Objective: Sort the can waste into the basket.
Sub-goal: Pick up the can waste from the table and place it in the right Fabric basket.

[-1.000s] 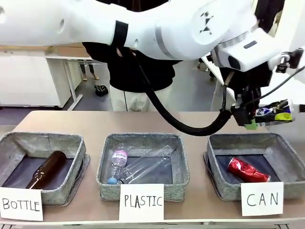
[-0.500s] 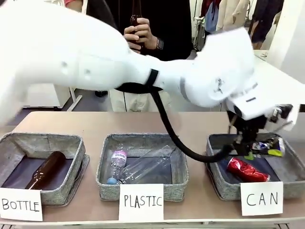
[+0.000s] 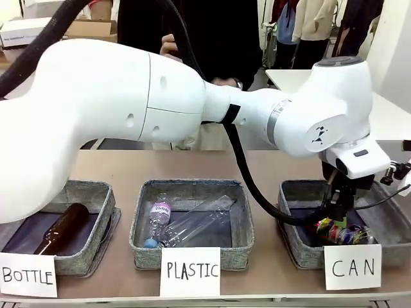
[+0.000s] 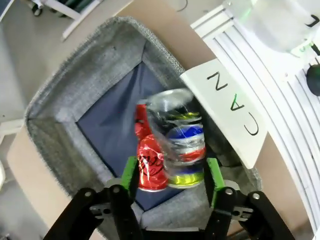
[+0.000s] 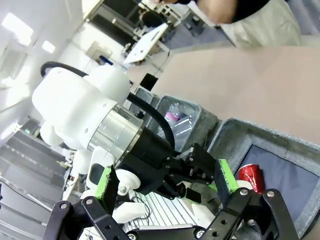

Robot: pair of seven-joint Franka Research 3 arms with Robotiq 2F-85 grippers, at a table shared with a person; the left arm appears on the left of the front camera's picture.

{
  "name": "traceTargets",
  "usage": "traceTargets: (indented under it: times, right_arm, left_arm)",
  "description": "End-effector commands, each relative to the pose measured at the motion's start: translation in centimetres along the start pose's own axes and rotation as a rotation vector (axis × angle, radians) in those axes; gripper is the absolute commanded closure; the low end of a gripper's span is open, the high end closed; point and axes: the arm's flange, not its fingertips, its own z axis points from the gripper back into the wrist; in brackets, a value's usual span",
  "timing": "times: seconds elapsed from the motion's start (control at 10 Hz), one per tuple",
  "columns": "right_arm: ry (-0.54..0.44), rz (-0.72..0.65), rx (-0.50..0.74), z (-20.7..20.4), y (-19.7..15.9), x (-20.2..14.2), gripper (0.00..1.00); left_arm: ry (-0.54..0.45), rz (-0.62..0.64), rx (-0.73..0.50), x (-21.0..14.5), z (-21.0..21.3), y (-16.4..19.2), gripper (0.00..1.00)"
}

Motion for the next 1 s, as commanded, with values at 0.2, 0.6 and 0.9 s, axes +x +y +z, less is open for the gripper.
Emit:
traceTargets:
  times: [0.2,0.6,0.9]
  right_arm:
    - [-0.012,0.004,-0.002,0.1,0.0,0.5,0.00]
    - [-0.012,0.004,-0.002,0.1,0.0,0.5,0.00]
    - [0.000,0.000,0.000,0.0,0.0,0.0,0.00]
  left_arm:
    - [0.042,0.017,0.010,0.1,0.4,0.9,0.00]
    - [0.029,0.025,0.001,-0.2,0.8,1.1,0.00]
    - [0.010,0.123,-0.127,-5.9,8.3,0.0,0.00]
